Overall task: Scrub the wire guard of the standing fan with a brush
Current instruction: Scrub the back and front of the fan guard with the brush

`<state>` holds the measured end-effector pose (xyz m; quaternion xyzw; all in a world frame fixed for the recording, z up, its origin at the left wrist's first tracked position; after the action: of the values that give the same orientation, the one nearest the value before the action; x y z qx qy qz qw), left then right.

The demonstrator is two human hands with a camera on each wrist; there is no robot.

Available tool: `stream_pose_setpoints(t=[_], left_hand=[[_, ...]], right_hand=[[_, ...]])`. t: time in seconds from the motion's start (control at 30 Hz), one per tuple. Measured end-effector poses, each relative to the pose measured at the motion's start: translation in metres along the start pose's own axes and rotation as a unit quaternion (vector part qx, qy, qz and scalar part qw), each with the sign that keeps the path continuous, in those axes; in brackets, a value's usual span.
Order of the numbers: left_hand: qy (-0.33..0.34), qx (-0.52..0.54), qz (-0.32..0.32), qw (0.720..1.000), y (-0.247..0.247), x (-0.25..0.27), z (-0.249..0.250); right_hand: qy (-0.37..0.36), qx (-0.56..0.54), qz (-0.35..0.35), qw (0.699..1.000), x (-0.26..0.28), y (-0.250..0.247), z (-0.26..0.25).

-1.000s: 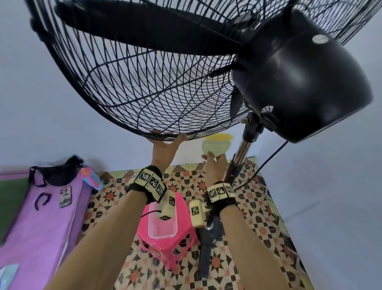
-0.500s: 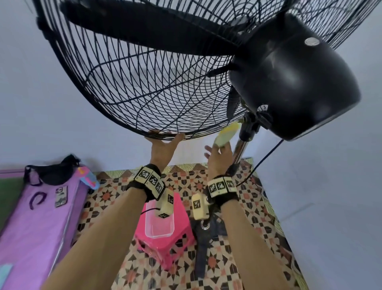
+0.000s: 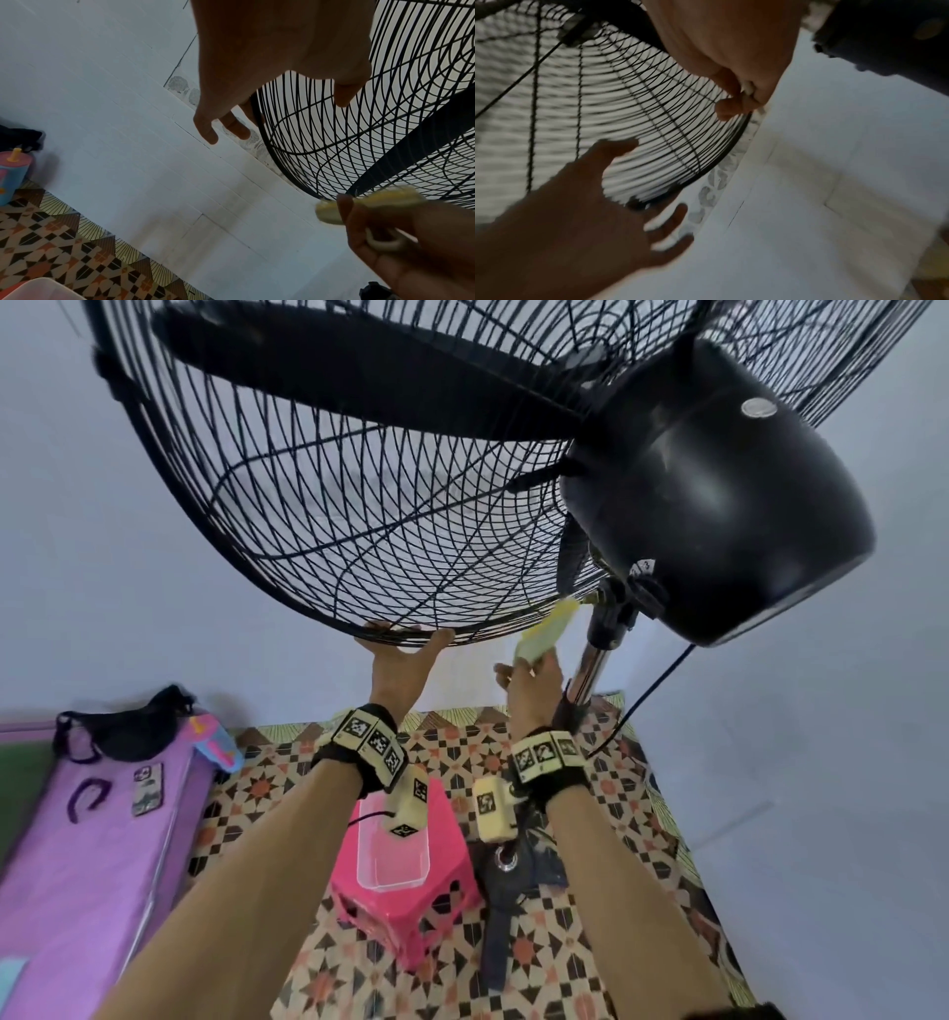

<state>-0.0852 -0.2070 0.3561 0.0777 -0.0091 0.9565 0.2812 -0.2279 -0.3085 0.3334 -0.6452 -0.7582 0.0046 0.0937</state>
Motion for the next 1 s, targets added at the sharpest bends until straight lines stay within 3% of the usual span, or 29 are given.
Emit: stream_pose_setpoints(t=[0.17,0.23,0.33,0.4,0.53,0.63,0.73,0.83,0.9,1.0], left_hand=[[0.002,0.029,0.022,0.999,0.002,-0.001,-0.002],[-0.013,0.047,0.029,0.998,0.007,0.0,-0.006],[-0.032,0.072,0.033,0.996,0.018,-0.003,-0.011],[-0.026,0.089,0.022,0.995,0.02,-0.007,-0.011],[-0.047,0.143,-0.027,0.988,0.026,-0.02,-0.017],[-0.046,0.171,-0.047,0.983,0.037,-0.022,-0.014],[-0.03,0.184,-0.07,0.98,0.043,-0.029,-0.015],[-0.038,0.159,-0.065,0.984,0.042,-0.033,-0.017],[-0.035,0.139,-0.067,0.987,0.039,-0.034,-0.018],[-0.027,0.132,-0.064,0.989,0.037,-0.034,-0.014]], right_hand=[[-0.097,0.114,-0.16,0.976,0.053,0.0,0.019],[-0.098,0.112,-0.13,0.98,0.051,-0.014,0.018],[-0.051,0.055,-0.01,0.997,0.024,-0.025,-0.004],[-0.07,0.054,0.019,0.996,0.012,-0.022,-0.022],[-0.108,0.138,0.001,0.985,0.029,-0.008,-0.03],[-0.137,0.139,-0.066,0.979,0.047,-0.005,-0.01],[-0.144,0.16,-0.017,0.976,0.042,-0.024,-0.013],[-0.098,0.138,0.042,0.985,0.017,-0.026,-0.022],[-0.093,0.153,0.031,0.983,0.015,-0.015,-0.025],[-0.15,0.193,-0.026,0.969,0.045,-0.001,-0.021]])
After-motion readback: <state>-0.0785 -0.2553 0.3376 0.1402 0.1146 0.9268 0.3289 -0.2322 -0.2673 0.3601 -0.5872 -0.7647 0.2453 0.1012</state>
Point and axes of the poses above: each hand's wrist, its own x-axis away from the middle knuckle, its own y-axis out of the palm, z = x × y, the point moved 3 cm from there along -x, towards the middle knuckle, and after that the axes turned 12 degrees about x, right-handed, at the moved point
